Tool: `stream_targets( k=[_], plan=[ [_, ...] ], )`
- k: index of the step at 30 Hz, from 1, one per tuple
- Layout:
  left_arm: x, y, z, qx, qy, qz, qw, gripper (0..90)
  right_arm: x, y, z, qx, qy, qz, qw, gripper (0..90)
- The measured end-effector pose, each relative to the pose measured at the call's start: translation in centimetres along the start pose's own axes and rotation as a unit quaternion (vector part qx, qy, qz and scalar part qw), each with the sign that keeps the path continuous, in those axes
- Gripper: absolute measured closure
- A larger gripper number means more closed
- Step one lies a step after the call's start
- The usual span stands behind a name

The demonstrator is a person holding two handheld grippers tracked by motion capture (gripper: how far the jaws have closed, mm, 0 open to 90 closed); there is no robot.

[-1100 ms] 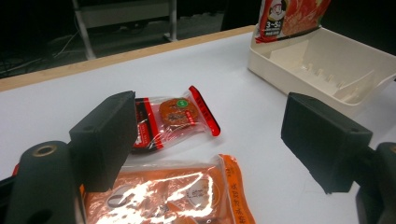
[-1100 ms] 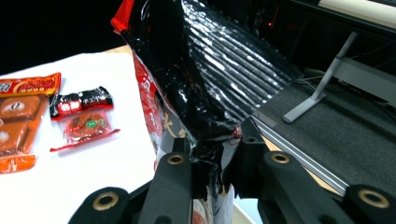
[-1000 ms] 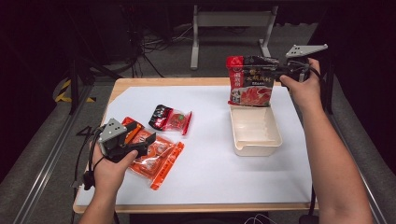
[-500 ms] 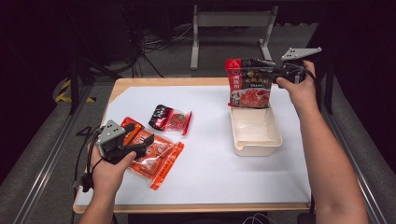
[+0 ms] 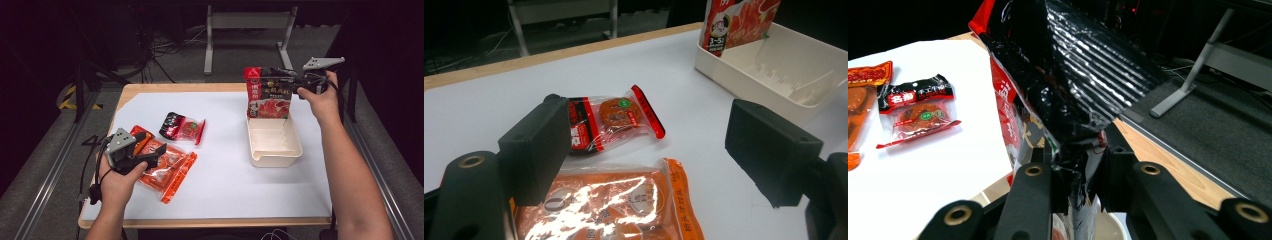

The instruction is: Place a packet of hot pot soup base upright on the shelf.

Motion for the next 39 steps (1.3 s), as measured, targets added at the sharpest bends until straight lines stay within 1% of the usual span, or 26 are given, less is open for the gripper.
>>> stream_targets(
  k=[7, 10, 13, 17, 19, 22, 28, 30, 32, 36, 39],
  plan=[
    [0.3, 0.2, 0.2, 0.002, -0.006, -0.001, 1.0000, 19.8, 0.5, -0.3, -0.6, -0.011, -0.001, -0.014, 0.9998, 76.6],
    [0.4, 0.2, 0.3, 0.003, -0.008, -0.003, 1.0000, 19.8, 1.2, -1.3, -0.6, -0.013, -0.003, -0.038, 0.9992, 76.1],
    [0.5, 0.3, 0.2, 0.003, -0.008, -0.001, 1.0000, 19.8, 1.5, -1.9, -0.5, 0.000, 0.001, -0.034, 0.9994, 75.7],
    [0.6, 0.2, 0.2, 0.003, -0.008, -0.004, 1.0000, 19.8, 1.5, -2.2, -0.4, 0.003, 0.001, -0.037, 0.9993, 74.9],
    [0.7, 0.2, 0.3, 0.003, -0.010, -0.005, 0.9999, 19.8, 1.5, -2.3, -0.4, 0.010, 0.005, -0.040, 0.9991, 74.4],
    [0.6, 0.3, 0.4, 0.004, -0.010, -0.003, 0.9999, 19.8, 1.5, -2.7, -0.3, 0.022, 0.005, -0.044, 0.9988, 74.3],
    [0.8, 0.4, 0.6, 0.008, -0.013, -0.004, 0.9999, 19.8, 1.6, -3.8, 0.4, 0.037, -0.007, -0.057, 0.9976, 76.5],
    [0.9, 0.4, 0.6, 0.008, -0.014, -0.004, 0.9999, 19.8, 1.6, -4.2, 0.5, 0.046, -0.004, -0.052, 0.9976, 76.5],
    [1.0, 0.5, 0.6, 0.008, -0.014, -0.004, 0.9999, 19.8, 1.6, -4.3, 0.6, 0.044, -0.005, -0.047, 0.9979, 76.5],
    [1.1, 0.4, 0.6, 0.008, -0.015, -0.007, 0.9998, 19.8, 1.6, -4.2, 0.5, 0.042, -0.009, -0.051, 0.9978, 76.2],
    [1.1, 0.4, 0.5, 0.009, -0.014, -0.007, 0.9998, 19.7, 1.6, -4.2, 0.5, 0.042, -0.007, -0.050, 0.9978, 75.8]
  ],
)
Point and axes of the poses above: each handheld gripper's, and its own axes: x roughly forward along the jaws, y roughly out of its top, z roughly to its right, the point moved 10 cm from there along x, roughly forward along the jaws, and after that the axes turned 12 degrees about -z, right-handed, at the moved point
